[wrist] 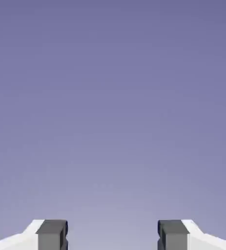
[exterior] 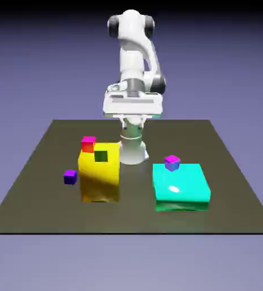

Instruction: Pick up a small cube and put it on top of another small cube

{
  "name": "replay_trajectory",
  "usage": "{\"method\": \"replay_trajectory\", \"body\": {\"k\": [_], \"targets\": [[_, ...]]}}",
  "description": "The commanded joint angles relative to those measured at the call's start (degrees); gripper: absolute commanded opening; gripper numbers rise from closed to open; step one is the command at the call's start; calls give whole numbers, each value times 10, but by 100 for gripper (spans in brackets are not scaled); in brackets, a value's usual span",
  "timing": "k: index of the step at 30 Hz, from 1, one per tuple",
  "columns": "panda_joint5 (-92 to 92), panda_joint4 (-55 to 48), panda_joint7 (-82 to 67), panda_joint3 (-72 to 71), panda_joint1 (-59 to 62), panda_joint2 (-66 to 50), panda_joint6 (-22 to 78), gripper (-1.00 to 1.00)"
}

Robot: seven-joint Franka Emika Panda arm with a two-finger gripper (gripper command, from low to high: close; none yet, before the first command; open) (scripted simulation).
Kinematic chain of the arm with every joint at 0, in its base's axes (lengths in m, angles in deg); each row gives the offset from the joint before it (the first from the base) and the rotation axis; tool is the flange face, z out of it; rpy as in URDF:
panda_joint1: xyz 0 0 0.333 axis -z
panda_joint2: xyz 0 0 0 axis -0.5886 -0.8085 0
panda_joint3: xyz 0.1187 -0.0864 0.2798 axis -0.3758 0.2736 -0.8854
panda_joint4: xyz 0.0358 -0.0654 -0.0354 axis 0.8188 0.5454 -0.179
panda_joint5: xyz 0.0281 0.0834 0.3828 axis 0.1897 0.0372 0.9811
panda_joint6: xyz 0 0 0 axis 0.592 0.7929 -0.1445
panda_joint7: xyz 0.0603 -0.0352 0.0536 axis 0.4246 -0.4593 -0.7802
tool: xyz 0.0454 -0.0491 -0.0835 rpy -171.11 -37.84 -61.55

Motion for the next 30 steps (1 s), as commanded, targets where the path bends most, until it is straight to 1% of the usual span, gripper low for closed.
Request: {"method": "replay_trajectory", "body": {"k": [1, 30], "targets": [[9, -14, -1, 10, 4, -19, 25, 0], [262, -410, -24, 304, 132, -583, 748, 0]]}}
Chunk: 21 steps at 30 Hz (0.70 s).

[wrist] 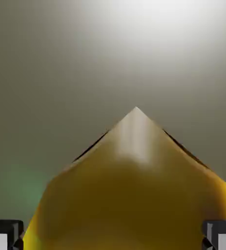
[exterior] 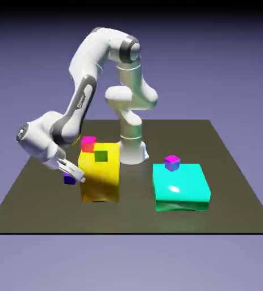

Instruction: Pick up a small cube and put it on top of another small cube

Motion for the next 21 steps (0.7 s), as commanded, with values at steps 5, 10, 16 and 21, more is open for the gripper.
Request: {"method": "replay_trajectory", "body": {"k": [5, 10, 16, 21], "targets": [[66, -47, -13, 52, 42, -102, 112, 0], [141, -86, -31, 103, 94, -206, 218, 0], [231, -130, -52, 167, 156, -330, 343, 0], [273, -65, -73, 159, 131, -344, 299, 0]]}}
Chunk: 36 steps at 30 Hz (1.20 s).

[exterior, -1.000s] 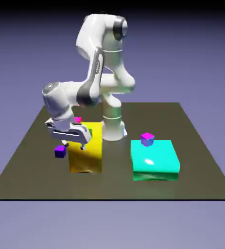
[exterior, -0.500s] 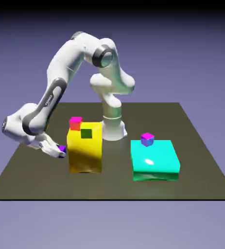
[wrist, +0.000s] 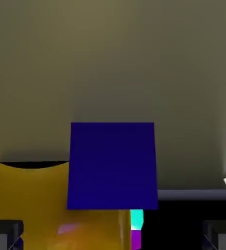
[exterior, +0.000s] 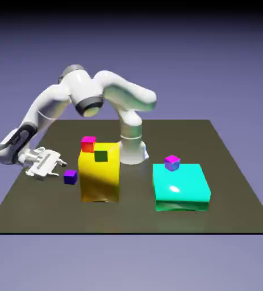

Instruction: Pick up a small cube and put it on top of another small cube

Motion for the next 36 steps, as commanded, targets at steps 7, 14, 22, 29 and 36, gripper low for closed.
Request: {"method": "replay_trajectory", "body": {"k": [7, 14, 22, 29, 36], "targets": [[-18, -55, 0, 35, 30, 15, 54, -100], [-74, -40, -53, -33, 6, 161, 90, -100], [-177, -34, -86, -146, -11, 327, 129, -100], [-324, -56, -19, -271, 3, 393, 150, -100], [-499, -91, 112, -389, 30, 394, 168, -100]]}}
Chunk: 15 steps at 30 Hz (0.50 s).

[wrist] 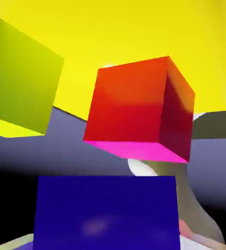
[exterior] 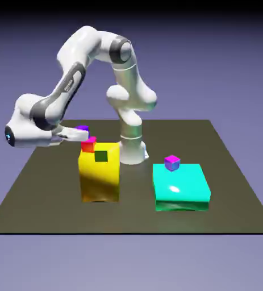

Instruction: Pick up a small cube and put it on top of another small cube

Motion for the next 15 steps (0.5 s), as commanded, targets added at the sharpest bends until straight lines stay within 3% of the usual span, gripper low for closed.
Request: {"method": "replay_trajectory", "body": {"k": [1, 10, 11, 15], "targets": [[-8, 0, 1, -6, 0, 6, 2, -100], [-22, 132, 40, -168, 149, 56, -80, -100], [-22, 132, 40, -168, 150, 56, -80, 100], [-17, 81, 25, -105, 92, 37, -48, 100]]}}
